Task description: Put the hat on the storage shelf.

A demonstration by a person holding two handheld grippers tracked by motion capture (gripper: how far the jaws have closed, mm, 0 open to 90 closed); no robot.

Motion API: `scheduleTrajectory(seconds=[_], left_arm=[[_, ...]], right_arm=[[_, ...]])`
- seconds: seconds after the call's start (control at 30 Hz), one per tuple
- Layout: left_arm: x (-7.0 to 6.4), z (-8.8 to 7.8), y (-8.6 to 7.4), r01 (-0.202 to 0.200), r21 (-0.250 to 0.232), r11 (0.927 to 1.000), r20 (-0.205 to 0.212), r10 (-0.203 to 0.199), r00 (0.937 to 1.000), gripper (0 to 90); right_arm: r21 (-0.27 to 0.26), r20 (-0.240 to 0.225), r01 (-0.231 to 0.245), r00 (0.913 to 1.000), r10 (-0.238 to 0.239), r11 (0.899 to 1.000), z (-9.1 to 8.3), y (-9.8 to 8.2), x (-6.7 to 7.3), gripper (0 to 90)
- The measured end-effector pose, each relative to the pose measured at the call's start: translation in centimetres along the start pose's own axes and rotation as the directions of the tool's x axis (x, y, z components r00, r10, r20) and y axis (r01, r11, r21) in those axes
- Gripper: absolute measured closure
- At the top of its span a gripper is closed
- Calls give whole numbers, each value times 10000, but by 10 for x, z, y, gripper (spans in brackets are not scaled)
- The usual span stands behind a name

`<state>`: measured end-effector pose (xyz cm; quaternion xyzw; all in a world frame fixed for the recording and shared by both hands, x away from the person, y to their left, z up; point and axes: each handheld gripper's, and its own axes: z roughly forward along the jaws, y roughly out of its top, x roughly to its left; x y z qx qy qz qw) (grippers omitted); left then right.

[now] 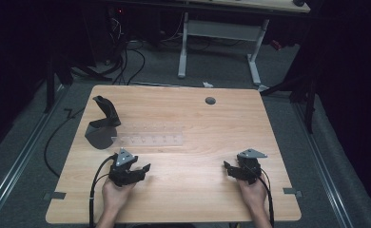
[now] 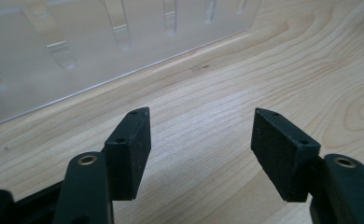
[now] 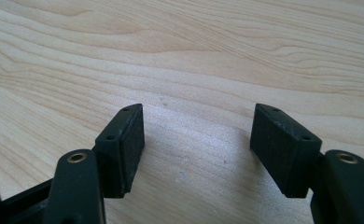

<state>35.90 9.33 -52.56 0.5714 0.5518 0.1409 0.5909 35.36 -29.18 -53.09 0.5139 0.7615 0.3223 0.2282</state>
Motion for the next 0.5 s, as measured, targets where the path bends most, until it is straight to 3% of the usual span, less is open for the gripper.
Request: scheduleTrajectory(seconds=[0.27,0.5], left_arm=[[3,17,-17,-816,490,9955,-570,843,9948,362],[2,18,-18,-847,548,9949,-568,878,9945,343]], right_arm=[[15,-19,18,10000,-18,10000,0,0,0,344],[15,-30,39,10000,-39,10000,0,0,0,343]])
